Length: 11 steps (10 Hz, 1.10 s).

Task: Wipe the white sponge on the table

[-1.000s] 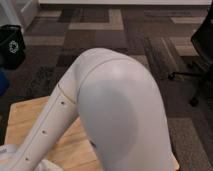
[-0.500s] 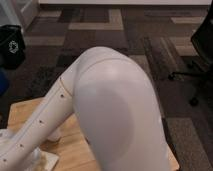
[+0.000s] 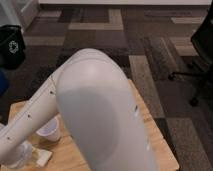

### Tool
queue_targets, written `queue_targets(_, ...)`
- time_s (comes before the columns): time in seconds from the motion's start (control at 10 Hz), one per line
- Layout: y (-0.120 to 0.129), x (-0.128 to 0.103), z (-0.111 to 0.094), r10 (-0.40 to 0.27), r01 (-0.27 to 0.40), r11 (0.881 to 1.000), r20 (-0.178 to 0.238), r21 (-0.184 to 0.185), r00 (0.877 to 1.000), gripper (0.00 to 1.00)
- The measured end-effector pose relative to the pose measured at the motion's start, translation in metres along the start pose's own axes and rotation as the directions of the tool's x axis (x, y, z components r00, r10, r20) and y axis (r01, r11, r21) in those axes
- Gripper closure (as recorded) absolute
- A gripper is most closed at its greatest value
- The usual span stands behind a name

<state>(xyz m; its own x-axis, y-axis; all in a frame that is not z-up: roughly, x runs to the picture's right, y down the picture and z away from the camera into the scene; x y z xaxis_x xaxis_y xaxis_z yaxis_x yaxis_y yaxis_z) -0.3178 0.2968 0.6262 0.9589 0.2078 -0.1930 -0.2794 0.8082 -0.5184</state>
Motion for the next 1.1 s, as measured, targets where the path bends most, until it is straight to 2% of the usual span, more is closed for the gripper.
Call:
queue_targets(0.1, 0.0005, -0.0004, 0.0000, -0.002, 0.002, 1.000, 0.000, 0.001, 1.000, 0.80)
queue_targets(0.2, 0.0009, -0.0007, -0.0001, -0.003, 0.003, 1.000, 0.001, 0.001, 1.000, 0.74)
queue_targets(0.4, 0.0006, -0.0005, 0.0000, -0.002, 0.002, 1.000, 0.001, 0.001, 1.000, 0.56)
queue_targets(0.6, 0.0002, -0.0002, 0.0001, -0.002, 0.002, 1.000, 0.001, 0.001, 1.000, 0.28)
queue_targets(0.7, 0.0005, -0.0002, 0.0000, -0.002, 0.002, 1.000, 0.001, 0.001, 1.000, 0.22)
queue_targets(0.8, 0.0006, -0.0003, 0.0000, -0.003, 0.003, 1.000, 0.001, 0.001, 1.000, 0.20)
queue_targets(1.1, 0.0005, -0.0003, 0.0000, -0.002, 0.002, 1.000, 0.001, 0.001, 1.000, 0.20)
